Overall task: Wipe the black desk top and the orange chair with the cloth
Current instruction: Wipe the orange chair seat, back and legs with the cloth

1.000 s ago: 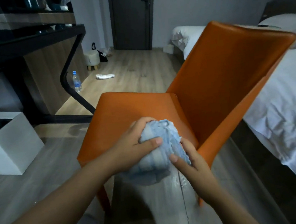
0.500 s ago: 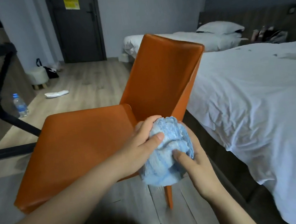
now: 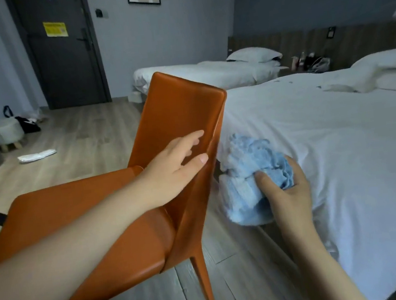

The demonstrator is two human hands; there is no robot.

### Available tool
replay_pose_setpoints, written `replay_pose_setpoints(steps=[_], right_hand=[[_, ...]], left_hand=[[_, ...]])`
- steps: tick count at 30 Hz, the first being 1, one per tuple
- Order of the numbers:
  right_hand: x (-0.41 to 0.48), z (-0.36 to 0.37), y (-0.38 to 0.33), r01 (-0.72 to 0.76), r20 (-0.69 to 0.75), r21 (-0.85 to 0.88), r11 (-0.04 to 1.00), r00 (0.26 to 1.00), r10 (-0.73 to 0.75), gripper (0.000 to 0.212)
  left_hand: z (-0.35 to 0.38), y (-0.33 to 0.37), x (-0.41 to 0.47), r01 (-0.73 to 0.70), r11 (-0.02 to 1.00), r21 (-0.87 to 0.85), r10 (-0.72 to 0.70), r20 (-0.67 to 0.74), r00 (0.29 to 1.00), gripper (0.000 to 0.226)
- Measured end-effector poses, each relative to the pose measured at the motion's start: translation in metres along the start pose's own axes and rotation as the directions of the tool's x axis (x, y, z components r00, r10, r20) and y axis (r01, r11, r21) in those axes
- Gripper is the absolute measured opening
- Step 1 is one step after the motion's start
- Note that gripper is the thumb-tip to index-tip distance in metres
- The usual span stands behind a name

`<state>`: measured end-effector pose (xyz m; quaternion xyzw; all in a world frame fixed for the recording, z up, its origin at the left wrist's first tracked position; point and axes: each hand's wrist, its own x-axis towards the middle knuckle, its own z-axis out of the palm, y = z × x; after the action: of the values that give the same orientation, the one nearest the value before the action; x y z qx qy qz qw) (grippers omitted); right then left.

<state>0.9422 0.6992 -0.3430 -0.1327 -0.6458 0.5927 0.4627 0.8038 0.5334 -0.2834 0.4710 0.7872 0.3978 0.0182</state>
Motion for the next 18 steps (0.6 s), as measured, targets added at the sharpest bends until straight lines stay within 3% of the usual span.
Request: replay_pose_setpoints(steps=[3, 8, 11, 15, 18], right_hand=[[0.030, 0.002, -0.009, 0.072, -0.136, -0.122, 0.990, 0.987, -0.088, 0.036], [0.067, 0.034, -0.020, 0.157, -0.174, -0.170, 0.973, 0.967, -0.187, 0.035], [0.082, 0.053, -0.016, 0.166, -0.138, -0.189, 0.968, 0.971, -0.194, 0.036], [0.085, 0.070, -0.006, 0.151, -0.072, -0.220, 0.964, 0.983, -0.170, 0.060], [0.069, 0.080, 0.003, 0.152, -0.070, -0.203, 0.967, 0.983, -0.169, 0.057]], left_hand=[[-0.018, 0.004, 0.034, -0.047, 0.977, 0.210, 0.057, -0.039, 0.998, 0.055], [-0.028, 0.008, 0.094, -0.134, 0.901, 0.413, 0.170, -0.053, 0.984, 0.051], [-0.029, 0.007, 0.122, -0.159, 0.898, 0.410, 0.197, -0.053, 0.979, 0.051], [-0.029, 0.002, 0.148, -0.164, 0.900, 0.404, 0.181, -0.003, 0.984, 0.049], [-0.026, 0.000, 0.151, -0.185, 0.897, 0.402, 0.194, 0.019, 0.981, 0.046]])
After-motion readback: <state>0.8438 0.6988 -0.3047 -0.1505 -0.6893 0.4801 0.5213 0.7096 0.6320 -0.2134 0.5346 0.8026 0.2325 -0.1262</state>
